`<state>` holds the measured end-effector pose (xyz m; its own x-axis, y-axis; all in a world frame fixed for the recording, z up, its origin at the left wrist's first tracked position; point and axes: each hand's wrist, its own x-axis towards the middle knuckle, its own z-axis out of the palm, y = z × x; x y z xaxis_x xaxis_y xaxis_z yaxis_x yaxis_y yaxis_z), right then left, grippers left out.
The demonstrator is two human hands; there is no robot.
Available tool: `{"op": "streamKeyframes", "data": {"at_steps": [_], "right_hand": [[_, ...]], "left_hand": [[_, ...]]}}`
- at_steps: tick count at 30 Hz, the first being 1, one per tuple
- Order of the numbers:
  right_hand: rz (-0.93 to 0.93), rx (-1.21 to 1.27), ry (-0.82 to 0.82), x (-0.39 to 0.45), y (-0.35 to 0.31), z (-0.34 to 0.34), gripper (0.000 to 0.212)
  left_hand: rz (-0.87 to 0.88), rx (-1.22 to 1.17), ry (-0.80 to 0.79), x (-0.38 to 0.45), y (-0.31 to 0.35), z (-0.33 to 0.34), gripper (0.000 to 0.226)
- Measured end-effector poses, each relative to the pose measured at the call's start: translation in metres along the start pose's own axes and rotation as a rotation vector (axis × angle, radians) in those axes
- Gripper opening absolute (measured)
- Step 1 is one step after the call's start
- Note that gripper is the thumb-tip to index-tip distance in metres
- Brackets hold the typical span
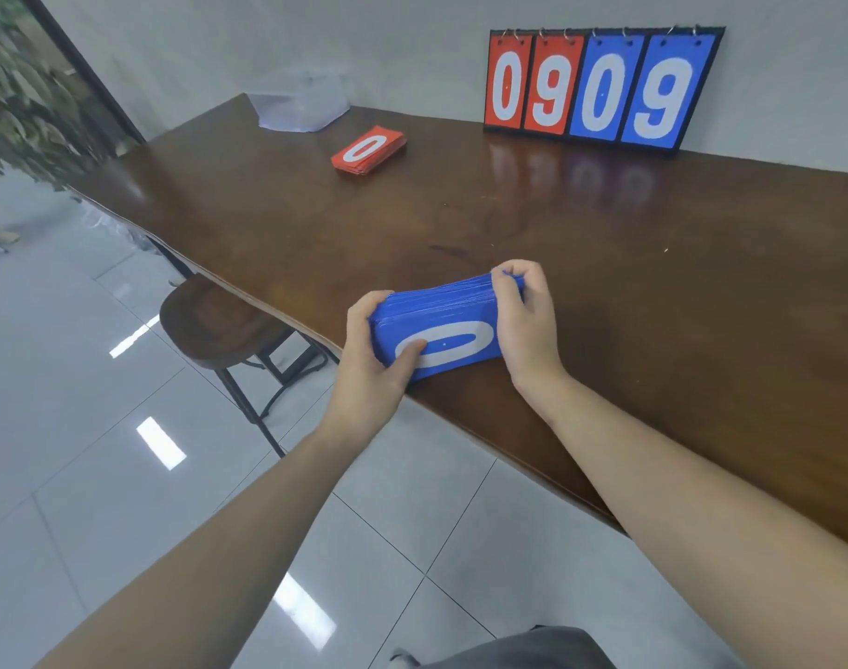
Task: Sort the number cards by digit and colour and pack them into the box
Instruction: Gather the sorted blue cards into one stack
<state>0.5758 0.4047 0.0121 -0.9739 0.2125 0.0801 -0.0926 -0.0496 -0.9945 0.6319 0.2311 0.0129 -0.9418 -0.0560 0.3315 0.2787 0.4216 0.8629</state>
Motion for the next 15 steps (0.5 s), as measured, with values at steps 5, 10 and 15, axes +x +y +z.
{"op": "streamKeyframes", "data": {"at_steps": [5,10,15], "right_hand": [[0.024,-0.031,-0.012,0.0,0.002,0.0,0.032],[0.002,-0.009,-0.002,0.002,0.007,0.001,0.014],[-0.092,-0.114,-0.097,-0.004,0.005,0.003,0.026]], "left_hand": [[0.047,0.08,-0.051,0.0,0.0,0.004,0.071],[-0.021,0.072,0.041,0.001,-0.006,0.006,0.049],[-0.038,-0.036,-0.024,-0.003,-0.01,0.008,0.079]]}}
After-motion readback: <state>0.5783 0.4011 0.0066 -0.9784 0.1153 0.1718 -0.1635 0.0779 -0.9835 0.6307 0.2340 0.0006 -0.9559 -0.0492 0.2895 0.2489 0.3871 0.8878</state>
